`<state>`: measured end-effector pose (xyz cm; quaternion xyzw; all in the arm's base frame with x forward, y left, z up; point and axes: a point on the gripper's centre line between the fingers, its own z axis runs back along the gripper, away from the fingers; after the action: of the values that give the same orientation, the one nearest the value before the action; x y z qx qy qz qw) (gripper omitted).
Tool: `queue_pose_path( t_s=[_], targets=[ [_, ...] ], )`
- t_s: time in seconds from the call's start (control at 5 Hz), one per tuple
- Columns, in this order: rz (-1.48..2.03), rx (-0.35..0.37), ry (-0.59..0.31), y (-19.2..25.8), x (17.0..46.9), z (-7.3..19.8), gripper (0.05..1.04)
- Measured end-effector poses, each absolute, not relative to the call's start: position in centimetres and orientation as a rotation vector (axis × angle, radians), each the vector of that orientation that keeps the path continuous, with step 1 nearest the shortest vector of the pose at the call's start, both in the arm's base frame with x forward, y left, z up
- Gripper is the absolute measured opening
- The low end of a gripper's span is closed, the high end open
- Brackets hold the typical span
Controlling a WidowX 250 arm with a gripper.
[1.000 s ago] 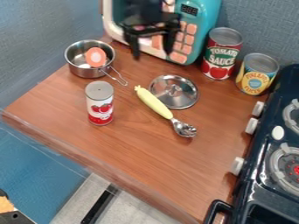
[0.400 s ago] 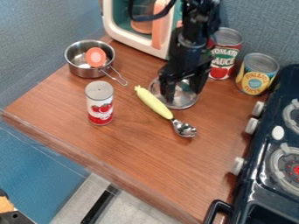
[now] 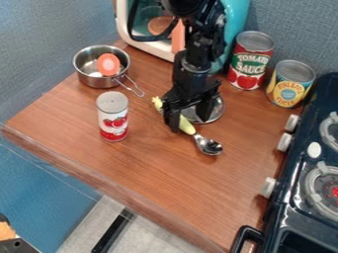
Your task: Take the yellow aluminium spoon and move it to the rigth side of the table
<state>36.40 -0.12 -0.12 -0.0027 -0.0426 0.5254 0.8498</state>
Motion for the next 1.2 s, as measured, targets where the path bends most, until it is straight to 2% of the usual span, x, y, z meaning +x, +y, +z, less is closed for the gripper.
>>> queue_pose_path(
  t_s=[0.2,0.6,1.0,1.2],
  targets=[
    [1.116,-0.004,-0.08,0.5,36.4,-0.8,0.948],
    [1.063,0.01,-0.098,0.8,35.7,-0.6,0.408],
    [0.922,-0.035,-0.194,0.1,35.5,4.0,0.377],
    [0.786,-0.088,-0.22,-1.4,35.6,6.0,0.377]
  ],
)
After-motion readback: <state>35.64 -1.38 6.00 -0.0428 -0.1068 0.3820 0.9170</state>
